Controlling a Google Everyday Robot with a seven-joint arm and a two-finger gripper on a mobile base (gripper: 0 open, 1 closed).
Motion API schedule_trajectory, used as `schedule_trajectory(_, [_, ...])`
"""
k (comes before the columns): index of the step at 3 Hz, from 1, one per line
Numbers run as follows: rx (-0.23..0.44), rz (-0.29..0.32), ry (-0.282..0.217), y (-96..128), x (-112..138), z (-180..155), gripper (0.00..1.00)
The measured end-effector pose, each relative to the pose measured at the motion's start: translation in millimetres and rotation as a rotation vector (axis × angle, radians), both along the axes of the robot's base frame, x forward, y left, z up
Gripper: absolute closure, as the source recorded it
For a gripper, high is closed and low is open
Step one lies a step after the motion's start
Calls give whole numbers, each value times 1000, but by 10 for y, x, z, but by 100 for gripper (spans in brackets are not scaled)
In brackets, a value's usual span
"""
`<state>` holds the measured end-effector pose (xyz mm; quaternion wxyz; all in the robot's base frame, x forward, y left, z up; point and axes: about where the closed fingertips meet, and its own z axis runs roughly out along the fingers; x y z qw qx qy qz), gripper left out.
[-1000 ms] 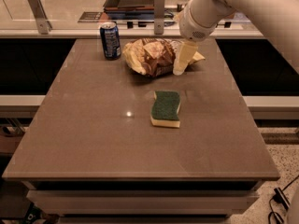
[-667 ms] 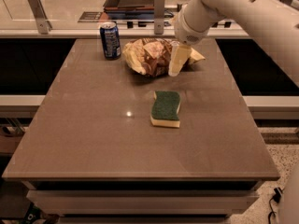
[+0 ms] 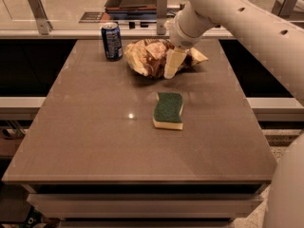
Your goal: Pick brown chip bag
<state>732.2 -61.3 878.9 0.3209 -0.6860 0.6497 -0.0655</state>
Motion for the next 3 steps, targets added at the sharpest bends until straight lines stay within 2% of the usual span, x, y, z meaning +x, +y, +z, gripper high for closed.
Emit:
schedule_trajectory(1, [-34, 5, 6, 65, 111, -171, 0])
schedule_trajectory(2, [-74, 15, 31, 120, 172, -361, 0])
schedule_trajectory(3, [-76, 16, 33, 126, 174, -313, 17])
